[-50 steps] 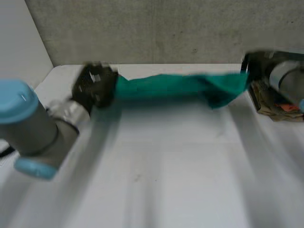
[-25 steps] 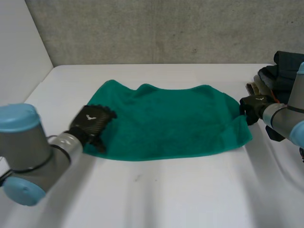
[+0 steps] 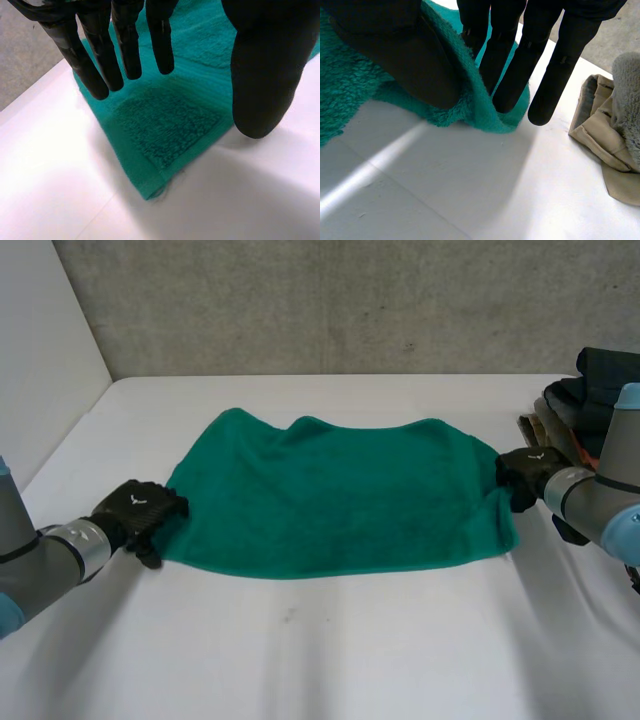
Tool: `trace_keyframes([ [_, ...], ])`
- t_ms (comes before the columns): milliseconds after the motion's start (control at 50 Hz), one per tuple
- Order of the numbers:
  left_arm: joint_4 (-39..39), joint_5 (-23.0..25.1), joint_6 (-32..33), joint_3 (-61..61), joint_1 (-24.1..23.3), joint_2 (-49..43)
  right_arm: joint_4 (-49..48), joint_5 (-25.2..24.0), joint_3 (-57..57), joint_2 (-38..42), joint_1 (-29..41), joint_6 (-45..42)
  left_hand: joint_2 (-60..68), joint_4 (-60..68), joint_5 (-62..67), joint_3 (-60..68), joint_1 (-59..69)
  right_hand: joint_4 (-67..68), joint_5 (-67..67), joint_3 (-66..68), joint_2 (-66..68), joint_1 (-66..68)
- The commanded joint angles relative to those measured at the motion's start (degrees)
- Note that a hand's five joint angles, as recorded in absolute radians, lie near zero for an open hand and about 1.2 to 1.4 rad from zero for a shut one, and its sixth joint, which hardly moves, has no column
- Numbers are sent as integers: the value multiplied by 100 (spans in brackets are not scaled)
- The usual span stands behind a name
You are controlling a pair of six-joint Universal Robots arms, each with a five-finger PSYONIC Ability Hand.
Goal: Fold the laundry.
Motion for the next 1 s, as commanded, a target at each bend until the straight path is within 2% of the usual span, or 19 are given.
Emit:
trace_keyframes([
  [20, 323, -50, 0, 160, -46, -228, -2, -3, 35, -4, 8, -29, 712, 683, 675, 710, 704, 1151, 1183, 1203, 1272, 1565],
  [300, 342, -305, 9, 995, -248, -878, -2, -3, 131, -66, 25, -64, 863, 834, 827, 862, 855, 1151, 1183, 1203, 1272, 1565],
  [420, 227, -384, -8, 1268, -292, -940, -2, -3, 175, -110, 25, -73, 1990, 1961, 1953, 1988, 1982, 1151, 1183, 1203, 1272, 1565],
  [740, 447, -525, -211, 1620, -486, -984, -2, -3, 193, -110, 52, -82, 1671, 1642, 1634, 1669, 1663, 1151, 1183, 1203, 1272, 1565],
  [840, 438, -551, -193, 1638, -547, -1072, -2, -3, 202, -101, 61, -82, 1015, 986, 979, 1014, 1007, 1151, 1183, 1203, 1272, 1565],
  [1000, 639, -516, -70, 1208, -591, -747, -2, 6, 219, -110, 69, -161, 1635, 1605, 1598, 1633, 1626, 1151, 1183, 1203, 1272, 1565],
])
